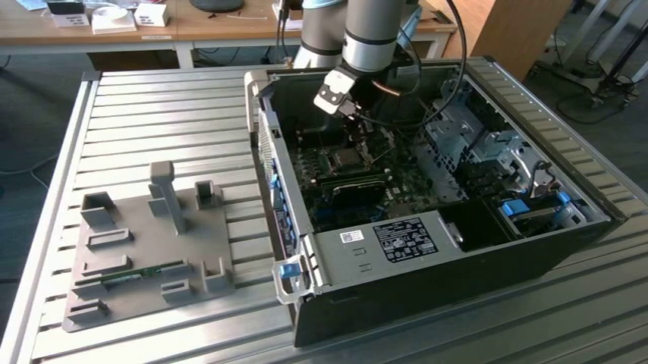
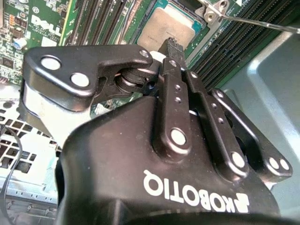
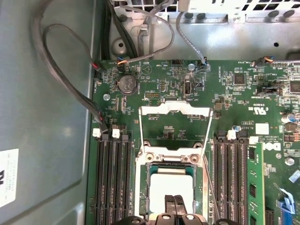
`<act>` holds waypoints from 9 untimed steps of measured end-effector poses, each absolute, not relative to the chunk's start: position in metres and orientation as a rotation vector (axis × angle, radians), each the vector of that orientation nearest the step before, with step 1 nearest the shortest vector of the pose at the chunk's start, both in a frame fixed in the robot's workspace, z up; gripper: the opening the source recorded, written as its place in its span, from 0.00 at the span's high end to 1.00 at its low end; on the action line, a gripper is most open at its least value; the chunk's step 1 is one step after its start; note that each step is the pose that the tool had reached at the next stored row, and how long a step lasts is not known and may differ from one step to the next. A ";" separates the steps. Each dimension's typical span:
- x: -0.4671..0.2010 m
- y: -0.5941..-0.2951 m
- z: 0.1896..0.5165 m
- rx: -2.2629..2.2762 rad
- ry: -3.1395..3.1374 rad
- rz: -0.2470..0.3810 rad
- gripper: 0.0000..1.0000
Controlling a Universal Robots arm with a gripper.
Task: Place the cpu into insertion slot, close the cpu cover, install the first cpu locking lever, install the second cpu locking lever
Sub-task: 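Close the cpu cover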
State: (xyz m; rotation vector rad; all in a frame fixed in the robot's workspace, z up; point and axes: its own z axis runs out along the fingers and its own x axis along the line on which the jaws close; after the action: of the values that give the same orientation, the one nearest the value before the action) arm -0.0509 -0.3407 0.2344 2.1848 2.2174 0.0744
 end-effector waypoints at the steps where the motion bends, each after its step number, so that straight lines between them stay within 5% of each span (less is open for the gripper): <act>1: -0.051 -0.341 0.236 2.185 2.217 0.074 0.89; 9: -0.051 -0.341 0.250 2.186 2.218 0.072 0.89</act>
State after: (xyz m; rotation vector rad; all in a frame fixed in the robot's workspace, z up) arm -0.0509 -0.3407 0.2500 2.1858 2.2183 0.0724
